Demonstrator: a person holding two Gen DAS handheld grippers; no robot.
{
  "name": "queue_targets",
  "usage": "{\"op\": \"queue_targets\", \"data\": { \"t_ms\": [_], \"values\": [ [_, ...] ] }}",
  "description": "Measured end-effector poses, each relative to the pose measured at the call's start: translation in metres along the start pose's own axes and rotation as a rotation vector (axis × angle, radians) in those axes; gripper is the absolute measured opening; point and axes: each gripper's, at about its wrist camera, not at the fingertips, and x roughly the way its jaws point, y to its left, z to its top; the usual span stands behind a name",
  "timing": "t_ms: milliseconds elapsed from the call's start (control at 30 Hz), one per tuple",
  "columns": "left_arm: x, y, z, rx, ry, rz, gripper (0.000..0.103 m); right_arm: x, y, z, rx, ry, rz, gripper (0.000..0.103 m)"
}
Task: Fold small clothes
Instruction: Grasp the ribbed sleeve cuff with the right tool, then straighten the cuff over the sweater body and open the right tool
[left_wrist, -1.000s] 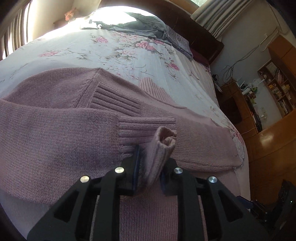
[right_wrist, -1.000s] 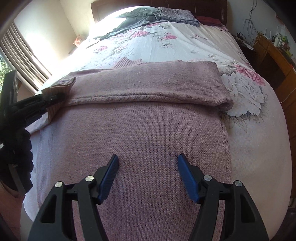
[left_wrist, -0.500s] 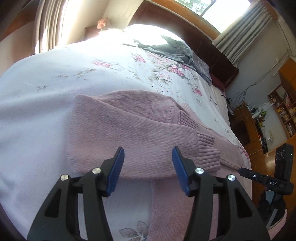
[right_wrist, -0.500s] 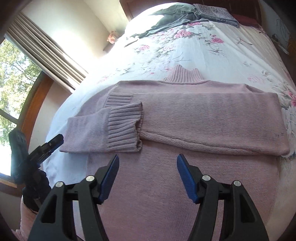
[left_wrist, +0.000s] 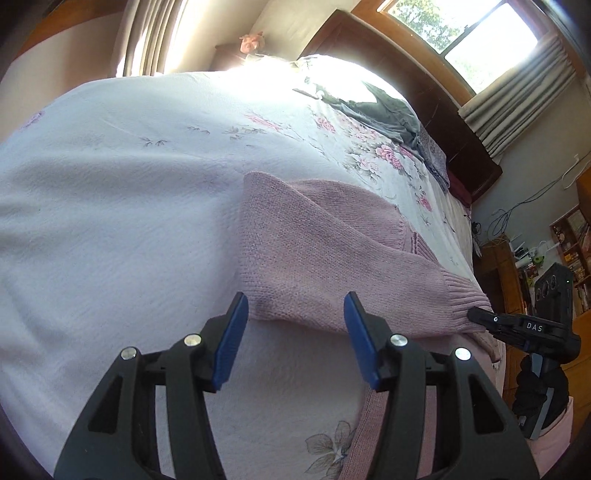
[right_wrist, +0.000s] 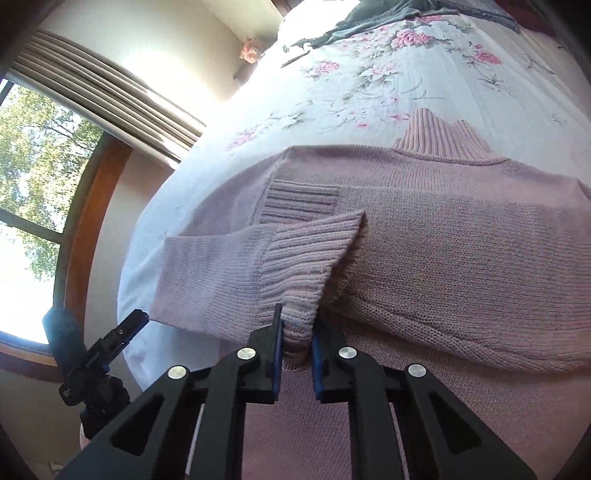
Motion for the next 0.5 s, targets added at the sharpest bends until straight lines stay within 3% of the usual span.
{"op": "queue_targets", "data": {
  "t_ms": [200,333,500],
  "values": [
    [0.002,-0.025,0.006,0.032,-0.02,-0.054,0.053,-0.084,-0.023,0.009,0.021,-0.165,-0.078,0.012],
    [0.005,-0.048,0.008,0.087,-0.007,-0.055,0.053,-0.134,-0.061,0.006,0.084,-0.257,-0.119,0.012],
    [0.02,-0.081,0.008,0.148,0.019,-0.05,0.053,-0.171,-0.127,-0.017,0.195,-0.301,-0.206,0.012]
  ]
}}
